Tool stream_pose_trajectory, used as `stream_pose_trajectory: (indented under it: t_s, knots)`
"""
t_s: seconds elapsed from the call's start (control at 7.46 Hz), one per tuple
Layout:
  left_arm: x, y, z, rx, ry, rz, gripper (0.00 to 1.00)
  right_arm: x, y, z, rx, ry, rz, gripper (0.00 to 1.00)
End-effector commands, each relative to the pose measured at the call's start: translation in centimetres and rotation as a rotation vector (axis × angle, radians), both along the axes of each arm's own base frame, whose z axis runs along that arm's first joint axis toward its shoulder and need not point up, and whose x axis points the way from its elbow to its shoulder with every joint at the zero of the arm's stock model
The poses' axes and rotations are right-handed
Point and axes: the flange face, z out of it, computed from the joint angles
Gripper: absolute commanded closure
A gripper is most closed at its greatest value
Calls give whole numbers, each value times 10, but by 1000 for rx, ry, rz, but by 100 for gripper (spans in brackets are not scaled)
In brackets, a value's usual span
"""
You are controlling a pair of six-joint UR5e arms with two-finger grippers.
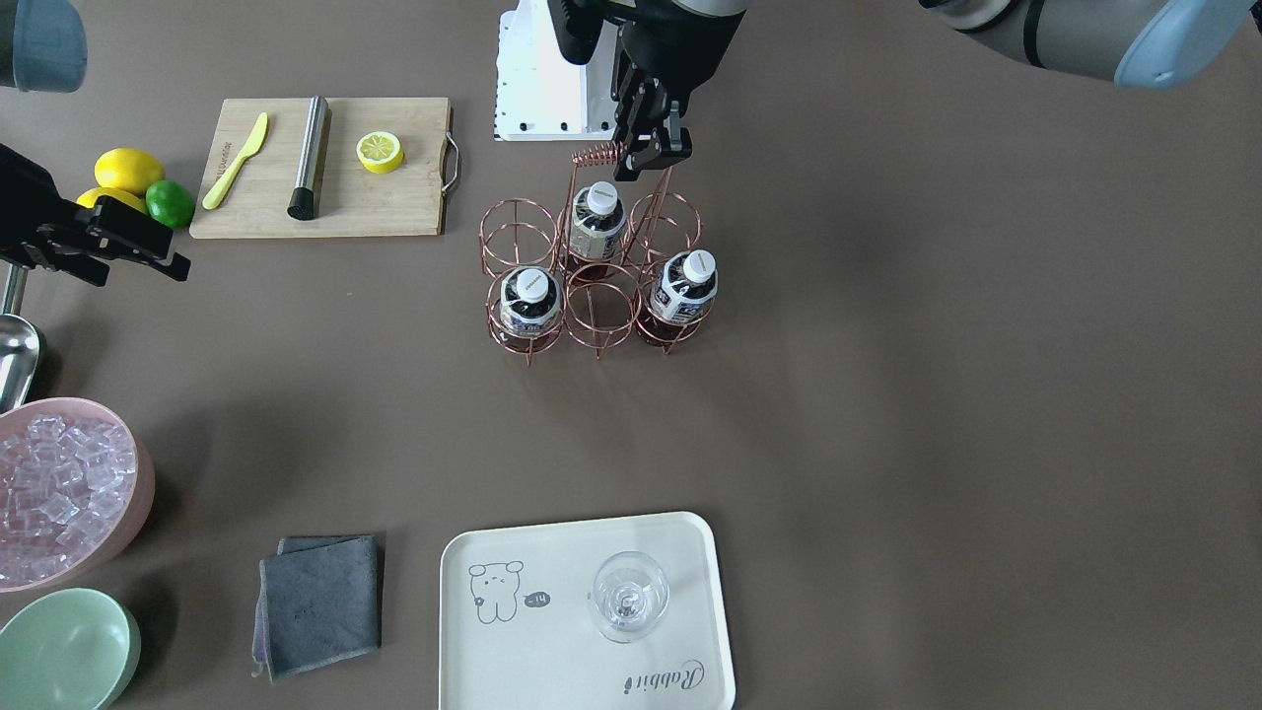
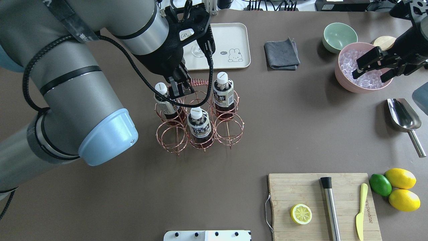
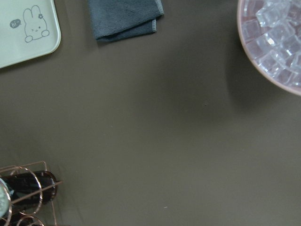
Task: Take tea from basket to plate
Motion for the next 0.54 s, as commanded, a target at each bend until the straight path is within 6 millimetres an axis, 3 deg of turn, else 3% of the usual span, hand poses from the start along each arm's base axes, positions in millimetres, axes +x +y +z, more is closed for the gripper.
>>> stream_pose_trajectory:
  t_s: [0.0,0.27,0.4]
  knots:
    - [17,0,1,2,-18,6,100,-71,-19,-68,-207,-36,49,0]
    - [12,2,-2,11,-11,-2,100,-113,-26,-100,-261,-39,39,0]
    - [10,3,-1,16,-8,-2,100,-140,-15,-120,-318,-38,34,0]
